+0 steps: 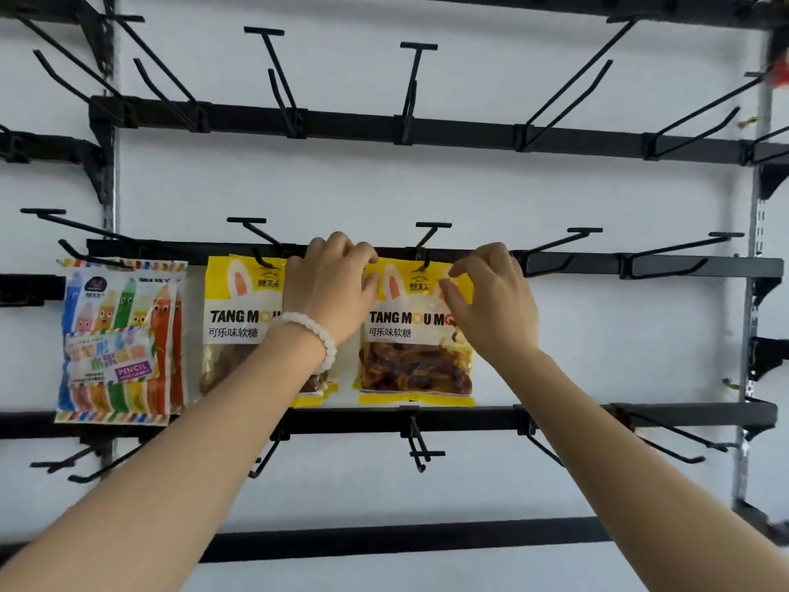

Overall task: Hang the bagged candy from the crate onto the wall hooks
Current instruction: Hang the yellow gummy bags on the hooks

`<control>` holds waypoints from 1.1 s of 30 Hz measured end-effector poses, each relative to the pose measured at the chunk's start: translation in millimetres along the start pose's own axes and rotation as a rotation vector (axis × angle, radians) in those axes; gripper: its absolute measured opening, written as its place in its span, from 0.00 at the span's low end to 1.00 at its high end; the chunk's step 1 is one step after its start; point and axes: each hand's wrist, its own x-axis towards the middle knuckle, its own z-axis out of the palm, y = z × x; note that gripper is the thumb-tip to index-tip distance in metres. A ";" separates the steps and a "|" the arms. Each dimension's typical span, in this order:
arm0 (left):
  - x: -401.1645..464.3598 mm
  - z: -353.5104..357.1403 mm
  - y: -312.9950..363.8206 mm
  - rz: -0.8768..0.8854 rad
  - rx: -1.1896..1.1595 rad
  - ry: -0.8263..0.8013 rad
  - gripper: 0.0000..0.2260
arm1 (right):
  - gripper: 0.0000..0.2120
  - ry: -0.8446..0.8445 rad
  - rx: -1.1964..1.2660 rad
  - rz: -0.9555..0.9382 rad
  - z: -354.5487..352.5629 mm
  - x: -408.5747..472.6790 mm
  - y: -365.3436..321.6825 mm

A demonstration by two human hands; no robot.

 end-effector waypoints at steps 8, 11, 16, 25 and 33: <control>-97.9 -6.0 8.4 0.095 -0.008 0.019 0.09 | 0.13 -0.066 -0.086 -0.118 -19.7 -88.5 -13.8; -139.6 -1.1 6.2 0.083 -0.049 -0.066 0.12 | 0.14 -0.131 -0.088 -0.113 -24.5 -127.3 -16.6; -205.2 11.2 4.2 0.088 -0.102 -0.194 0.14 | 0.12 -0.234 -0.130 -0.044 -30.2 -190.5 -25.6; -348.8 39.1 17.9 0.052 -0.207 -0.441 0.14 | 0.12 -0.523 -0.133 0.091 -36.2 -338.0 -39.7; -518.9 51.1 54.2 -0.116 -0.179 -0.757 0.13 | 0.12 -0.840 -0.087 0.161 -54.9 -508.1 -27.7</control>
